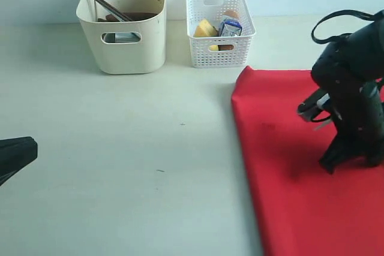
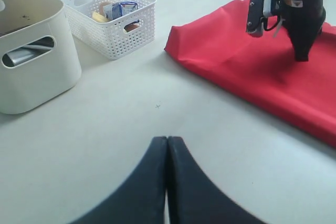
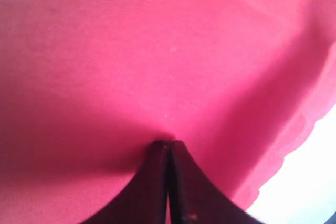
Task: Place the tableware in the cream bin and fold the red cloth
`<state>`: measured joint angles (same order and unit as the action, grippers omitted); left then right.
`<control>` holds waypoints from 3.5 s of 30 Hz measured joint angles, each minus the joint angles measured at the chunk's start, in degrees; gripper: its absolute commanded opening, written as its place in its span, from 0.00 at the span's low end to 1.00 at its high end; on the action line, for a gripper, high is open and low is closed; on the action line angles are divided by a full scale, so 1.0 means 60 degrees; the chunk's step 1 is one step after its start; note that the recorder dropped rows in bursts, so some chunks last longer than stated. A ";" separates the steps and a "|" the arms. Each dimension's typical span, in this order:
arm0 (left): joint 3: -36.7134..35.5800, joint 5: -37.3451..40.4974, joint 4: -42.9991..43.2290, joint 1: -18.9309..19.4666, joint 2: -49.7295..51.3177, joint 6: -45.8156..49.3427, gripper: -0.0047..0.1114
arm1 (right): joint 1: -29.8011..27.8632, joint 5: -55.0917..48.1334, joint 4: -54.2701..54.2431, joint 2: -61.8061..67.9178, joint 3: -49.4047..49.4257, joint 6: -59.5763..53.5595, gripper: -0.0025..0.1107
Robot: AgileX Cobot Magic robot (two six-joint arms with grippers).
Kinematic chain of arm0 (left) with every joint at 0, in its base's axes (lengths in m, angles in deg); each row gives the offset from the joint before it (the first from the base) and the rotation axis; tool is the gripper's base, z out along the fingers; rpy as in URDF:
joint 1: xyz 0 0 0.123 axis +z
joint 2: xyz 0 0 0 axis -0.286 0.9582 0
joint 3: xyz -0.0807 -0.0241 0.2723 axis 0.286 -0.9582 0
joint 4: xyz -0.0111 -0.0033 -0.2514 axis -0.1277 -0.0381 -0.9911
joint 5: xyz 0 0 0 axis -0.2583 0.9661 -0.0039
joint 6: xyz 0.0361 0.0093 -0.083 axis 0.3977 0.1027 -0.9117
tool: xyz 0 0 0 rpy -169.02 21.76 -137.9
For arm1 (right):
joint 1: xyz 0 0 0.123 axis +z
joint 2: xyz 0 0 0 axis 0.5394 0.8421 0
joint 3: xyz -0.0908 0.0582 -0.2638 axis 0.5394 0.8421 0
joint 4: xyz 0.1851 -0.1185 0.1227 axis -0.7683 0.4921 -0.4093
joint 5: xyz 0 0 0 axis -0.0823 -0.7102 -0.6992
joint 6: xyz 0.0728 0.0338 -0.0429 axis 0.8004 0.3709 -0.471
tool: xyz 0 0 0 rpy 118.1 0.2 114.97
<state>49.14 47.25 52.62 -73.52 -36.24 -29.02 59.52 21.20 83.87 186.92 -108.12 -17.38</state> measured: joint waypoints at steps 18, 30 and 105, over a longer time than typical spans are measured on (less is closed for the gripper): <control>-0.0304 -0.0079 0.0016 0.0005 0.0000 0.0000 0.04 | -0.0369 0.3502 -0.3551 -0.2061 0.1050 -0.1133 0.02; -0.0304 -0.0079 0.0016 0.0005 0.0000 0.0000 0.04 | -0.1300 0.3839 -0.0138 -0.0749 0.0874 0.1036 0.02; -0.0304 0.1211 0.0976 0.0005 0.0000 -0.0965 0.04 | -0.3112 0.8702 -0.5997 -0.2750 -0.1352 -0.2562 0.02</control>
<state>47.32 54.52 58.48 -73.49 -36.24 -34.81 40.85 73.41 47.89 170.42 -116.23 -32.76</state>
